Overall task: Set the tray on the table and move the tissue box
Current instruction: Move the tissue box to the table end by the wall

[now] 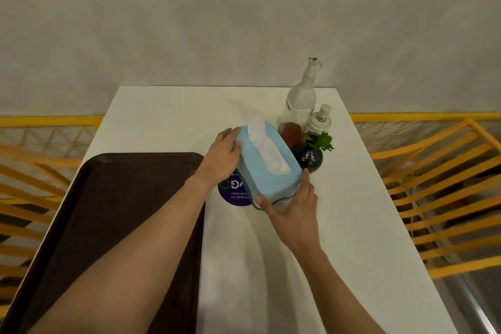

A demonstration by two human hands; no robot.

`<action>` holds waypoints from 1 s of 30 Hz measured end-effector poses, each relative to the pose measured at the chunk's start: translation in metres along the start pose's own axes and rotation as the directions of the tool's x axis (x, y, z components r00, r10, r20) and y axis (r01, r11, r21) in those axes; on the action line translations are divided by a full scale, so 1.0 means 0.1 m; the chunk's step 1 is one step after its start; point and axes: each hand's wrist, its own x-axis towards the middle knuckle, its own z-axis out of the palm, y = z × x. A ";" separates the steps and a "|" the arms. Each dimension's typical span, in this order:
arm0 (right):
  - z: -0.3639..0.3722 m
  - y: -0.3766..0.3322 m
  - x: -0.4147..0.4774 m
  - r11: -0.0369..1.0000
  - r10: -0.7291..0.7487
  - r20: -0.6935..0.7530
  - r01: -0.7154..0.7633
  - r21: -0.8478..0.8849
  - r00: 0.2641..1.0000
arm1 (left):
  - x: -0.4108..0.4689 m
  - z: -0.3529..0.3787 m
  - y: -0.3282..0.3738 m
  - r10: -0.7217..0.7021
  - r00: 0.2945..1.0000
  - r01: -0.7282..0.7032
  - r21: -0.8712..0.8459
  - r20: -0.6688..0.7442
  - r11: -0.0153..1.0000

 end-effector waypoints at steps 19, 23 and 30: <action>0.34 -0.21 0.42 0.961 -0.271 0.104 0.276 -0.034 0.957 | 0.17 -0.20 -0.28 -0.091 0.973 0.117 0.111 -0.214 0.987; 0.44 -0.30 0.58 0.949 -0.301 0.097 0.309 -0.071 0.949 | 0.21 -0.25 -0.34 -0.099 0.955 0.133 0.106 -0.278 0.986; 0.58 -0.40 0.83 0.939 -0.308 0.099 0.319 -0.126 0.946 | 0.17 -0.35 -0.46 -0.123 0.954 0.156 0.102 -0.275 0.983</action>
